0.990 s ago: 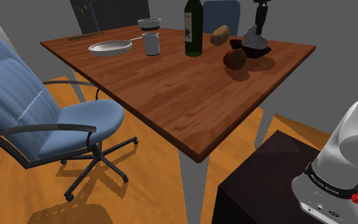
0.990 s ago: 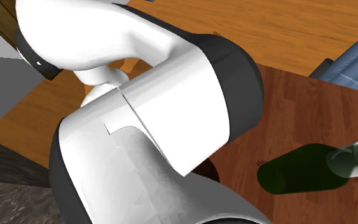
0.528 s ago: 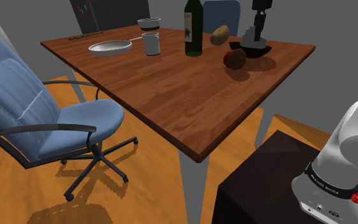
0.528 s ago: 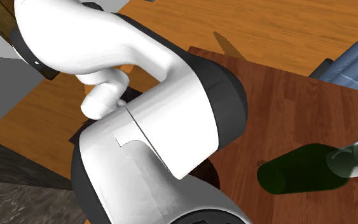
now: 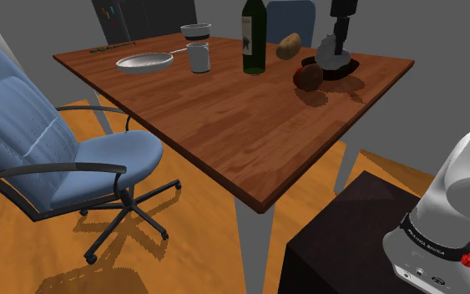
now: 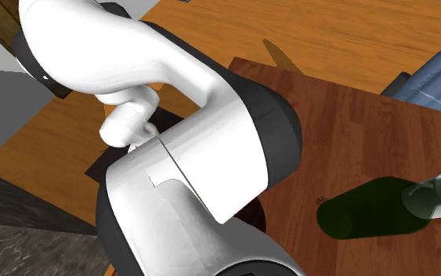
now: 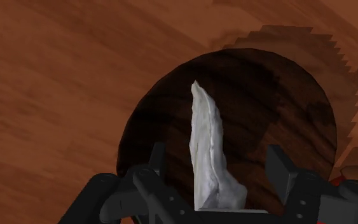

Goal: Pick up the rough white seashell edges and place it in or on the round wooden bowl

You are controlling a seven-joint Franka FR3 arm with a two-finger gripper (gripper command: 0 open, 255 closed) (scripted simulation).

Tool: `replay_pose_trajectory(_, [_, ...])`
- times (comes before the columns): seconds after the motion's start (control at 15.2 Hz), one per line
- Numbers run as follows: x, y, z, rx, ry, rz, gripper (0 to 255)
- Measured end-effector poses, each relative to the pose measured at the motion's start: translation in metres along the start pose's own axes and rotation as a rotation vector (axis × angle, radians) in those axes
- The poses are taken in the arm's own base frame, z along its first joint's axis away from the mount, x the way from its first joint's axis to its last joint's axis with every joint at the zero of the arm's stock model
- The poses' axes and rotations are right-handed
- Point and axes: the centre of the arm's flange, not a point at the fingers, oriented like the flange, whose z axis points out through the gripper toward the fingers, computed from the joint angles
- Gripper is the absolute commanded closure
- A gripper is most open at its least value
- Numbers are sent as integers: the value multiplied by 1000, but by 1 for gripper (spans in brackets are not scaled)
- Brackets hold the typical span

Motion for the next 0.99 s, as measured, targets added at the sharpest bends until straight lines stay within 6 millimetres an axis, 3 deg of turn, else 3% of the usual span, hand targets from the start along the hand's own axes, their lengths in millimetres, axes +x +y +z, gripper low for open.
replay_pose_trajectory(0.26, [0, 0, 0, 1, -1, 0, 0])
replay_pose_trajectory(0.59, [1, 1, -44, 2, -2, 1, 0])
replay_pose_trajectory(0.99, [0, 1, -49, 3, -3, 1, 0])
